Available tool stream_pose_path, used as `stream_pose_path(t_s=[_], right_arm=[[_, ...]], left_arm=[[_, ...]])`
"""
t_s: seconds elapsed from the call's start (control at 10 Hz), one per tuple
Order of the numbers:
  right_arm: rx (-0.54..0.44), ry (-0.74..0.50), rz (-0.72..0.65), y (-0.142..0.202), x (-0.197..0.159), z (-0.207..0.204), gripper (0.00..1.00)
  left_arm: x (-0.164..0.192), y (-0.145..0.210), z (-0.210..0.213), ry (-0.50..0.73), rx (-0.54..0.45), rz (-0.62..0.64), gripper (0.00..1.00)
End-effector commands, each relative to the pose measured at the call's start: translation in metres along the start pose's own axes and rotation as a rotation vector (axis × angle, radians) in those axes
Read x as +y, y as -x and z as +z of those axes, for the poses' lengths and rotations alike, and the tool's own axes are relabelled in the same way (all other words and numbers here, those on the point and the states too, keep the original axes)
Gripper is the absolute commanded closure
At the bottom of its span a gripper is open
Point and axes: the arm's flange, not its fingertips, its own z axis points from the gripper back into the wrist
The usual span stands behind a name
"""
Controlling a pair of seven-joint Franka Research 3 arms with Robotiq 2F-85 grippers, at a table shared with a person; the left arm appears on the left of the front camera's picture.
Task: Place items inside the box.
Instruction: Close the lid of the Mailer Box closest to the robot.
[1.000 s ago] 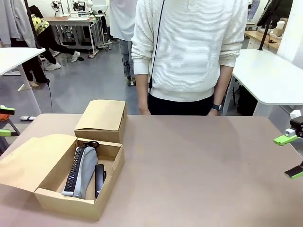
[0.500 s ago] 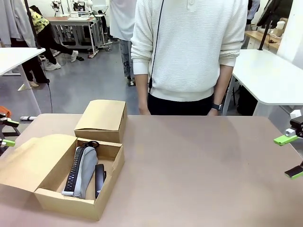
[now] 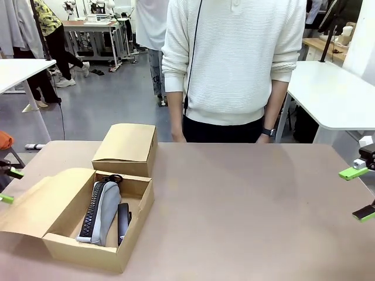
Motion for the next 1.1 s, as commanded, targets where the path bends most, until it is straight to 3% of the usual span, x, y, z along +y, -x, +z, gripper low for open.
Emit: stream_pose_path(t_s=[0.0,0.6,1.0], right_arm=[[0.0,-0.007,-0.003,0.001,0.003,0.001,0.0],[0.0,-0.007,-0.003,0.001,0.003,0.001,0.0],[0.0,-0.007,-0.003,0.001,0.003,0.001,0.0]], left_arm=[[-0.004,0.009,-0.008,0.042,0.019,-0.011,0.0],[0.011,0.053,0.007,0.01,0.128,0.034,0.0],[-0.001,0.06,-0.016,0.062,0.042,0.071,0.0]])
